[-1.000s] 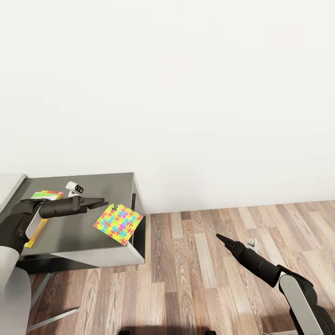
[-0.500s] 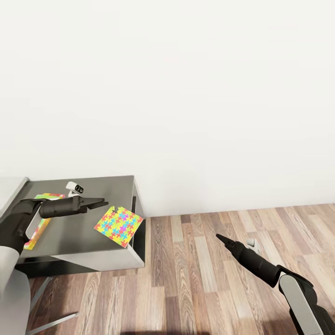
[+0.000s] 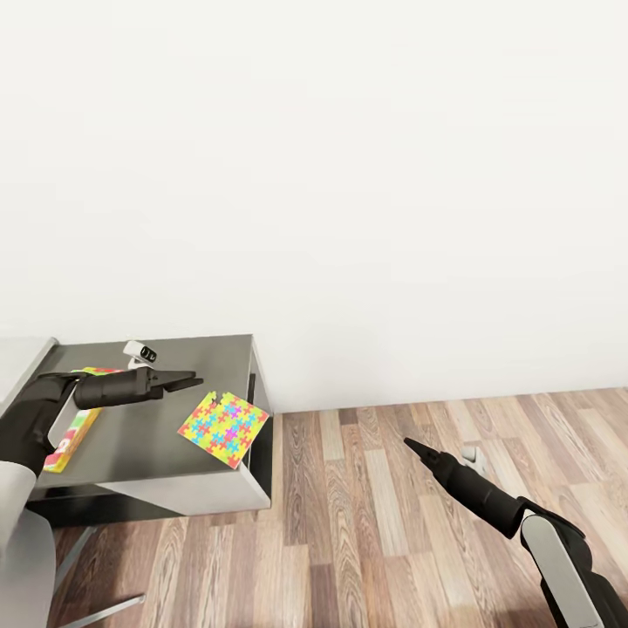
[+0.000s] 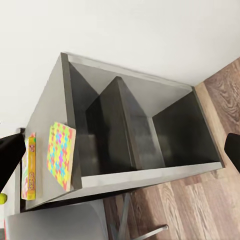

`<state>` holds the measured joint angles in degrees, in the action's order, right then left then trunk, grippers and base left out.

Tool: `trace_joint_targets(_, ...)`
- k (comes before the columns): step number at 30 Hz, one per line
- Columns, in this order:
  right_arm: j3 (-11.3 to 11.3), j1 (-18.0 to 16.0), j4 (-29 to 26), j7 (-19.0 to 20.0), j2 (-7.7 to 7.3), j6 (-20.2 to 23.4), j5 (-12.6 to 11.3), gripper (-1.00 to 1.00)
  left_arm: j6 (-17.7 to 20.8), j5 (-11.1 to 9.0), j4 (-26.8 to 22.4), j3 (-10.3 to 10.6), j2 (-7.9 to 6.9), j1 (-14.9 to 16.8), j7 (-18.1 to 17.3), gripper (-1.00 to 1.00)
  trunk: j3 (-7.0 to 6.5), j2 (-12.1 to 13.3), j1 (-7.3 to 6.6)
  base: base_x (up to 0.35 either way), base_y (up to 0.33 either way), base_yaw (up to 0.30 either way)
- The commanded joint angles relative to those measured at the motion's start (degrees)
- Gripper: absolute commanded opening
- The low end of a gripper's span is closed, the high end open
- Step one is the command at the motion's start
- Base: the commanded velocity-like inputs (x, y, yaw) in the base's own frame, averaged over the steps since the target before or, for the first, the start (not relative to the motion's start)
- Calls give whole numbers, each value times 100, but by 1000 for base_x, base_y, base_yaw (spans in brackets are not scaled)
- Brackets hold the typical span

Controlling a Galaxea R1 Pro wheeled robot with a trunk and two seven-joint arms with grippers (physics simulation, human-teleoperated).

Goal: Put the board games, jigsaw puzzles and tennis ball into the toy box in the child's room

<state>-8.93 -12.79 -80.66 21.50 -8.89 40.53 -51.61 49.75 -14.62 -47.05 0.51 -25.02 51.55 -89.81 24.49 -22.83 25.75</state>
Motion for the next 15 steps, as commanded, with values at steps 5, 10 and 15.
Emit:
trace_joint_targets(5, -11, -4, -2, 12, 1, 35, -7, 100, 61, -2, -1, 6, -2, 4, -19, 100, -39, -9, 3, 0, 0, 0)
trace_joint_targets(10, -22, -4, -3, 12, 0, 34, -7, 100, 61, -1, -1, 3, -2, 2, -19, 100, -87, -9, 3, 0, 0, 0)
trace_joint_targets(15, -14, -4, -2, 12, 1, 34, -9, 100, 61, -6, -3, 14, -2, 2, -19, 100, -135, -9, 3, 0, 0, 0)
